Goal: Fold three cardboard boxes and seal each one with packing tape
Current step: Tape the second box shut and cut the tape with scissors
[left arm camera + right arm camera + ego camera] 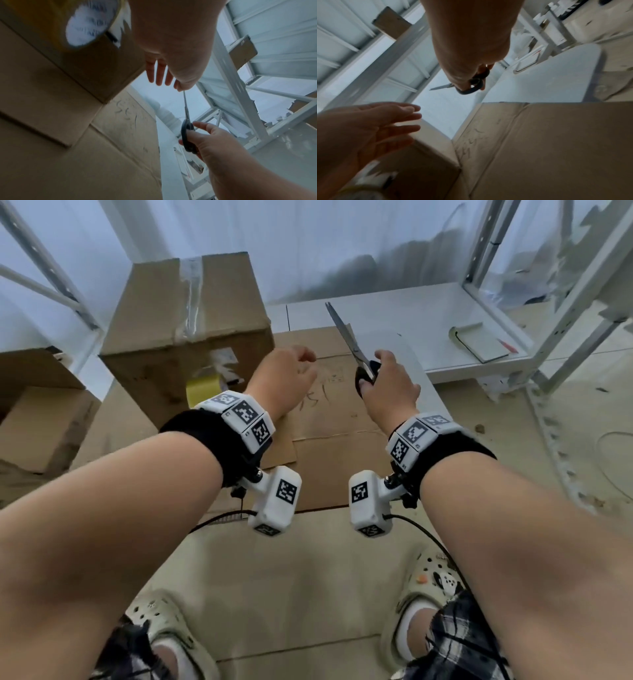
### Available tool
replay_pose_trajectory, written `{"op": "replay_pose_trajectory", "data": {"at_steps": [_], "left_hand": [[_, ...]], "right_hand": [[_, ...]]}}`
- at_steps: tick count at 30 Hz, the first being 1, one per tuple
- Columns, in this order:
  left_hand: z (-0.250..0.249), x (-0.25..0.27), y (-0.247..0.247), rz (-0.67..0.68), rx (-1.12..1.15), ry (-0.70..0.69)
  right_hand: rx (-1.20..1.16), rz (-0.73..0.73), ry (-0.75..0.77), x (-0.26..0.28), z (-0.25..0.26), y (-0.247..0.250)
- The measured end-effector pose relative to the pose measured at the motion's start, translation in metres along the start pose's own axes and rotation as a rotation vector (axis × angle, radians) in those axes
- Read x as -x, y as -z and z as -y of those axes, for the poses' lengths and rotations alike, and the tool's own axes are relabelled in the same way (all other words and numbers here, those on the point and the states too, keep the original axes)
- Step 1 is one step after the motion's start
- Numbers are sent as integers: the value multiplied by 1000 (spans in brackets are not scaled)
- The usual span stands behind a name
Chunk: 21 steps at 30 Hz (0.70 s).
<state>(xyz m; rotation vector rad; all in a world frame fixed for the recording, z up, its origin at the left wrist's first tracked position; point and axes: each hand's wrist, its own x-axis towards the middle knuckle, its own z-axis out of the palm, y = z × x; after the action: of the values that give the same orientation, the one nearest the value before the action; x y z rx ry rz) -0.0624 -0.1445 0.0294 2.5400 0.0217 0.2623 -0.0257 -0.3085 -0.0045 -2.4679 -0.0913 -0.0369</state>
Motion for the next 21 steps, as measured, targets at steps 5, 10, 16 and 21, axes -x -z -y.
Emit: {"op": "replay_pose_trajectory", "data": {"at_steps": [5, 10, 16, 21], "left_hand": [[25, 22, 58, -212, -199, -14], [79, 48, 105, -284, -329, 305], [136, 54, 136, -309, -7, 449], [146, 49, 140, -224, 108, 365]], "right_hand": [[-213, -37, 228, 4, 60, -7], [-122, 110, 319, 10, 113, -16], [-79, 222, 335, -3, 141, -34], [-56, 169, 385, -8, 145, -42]]}}
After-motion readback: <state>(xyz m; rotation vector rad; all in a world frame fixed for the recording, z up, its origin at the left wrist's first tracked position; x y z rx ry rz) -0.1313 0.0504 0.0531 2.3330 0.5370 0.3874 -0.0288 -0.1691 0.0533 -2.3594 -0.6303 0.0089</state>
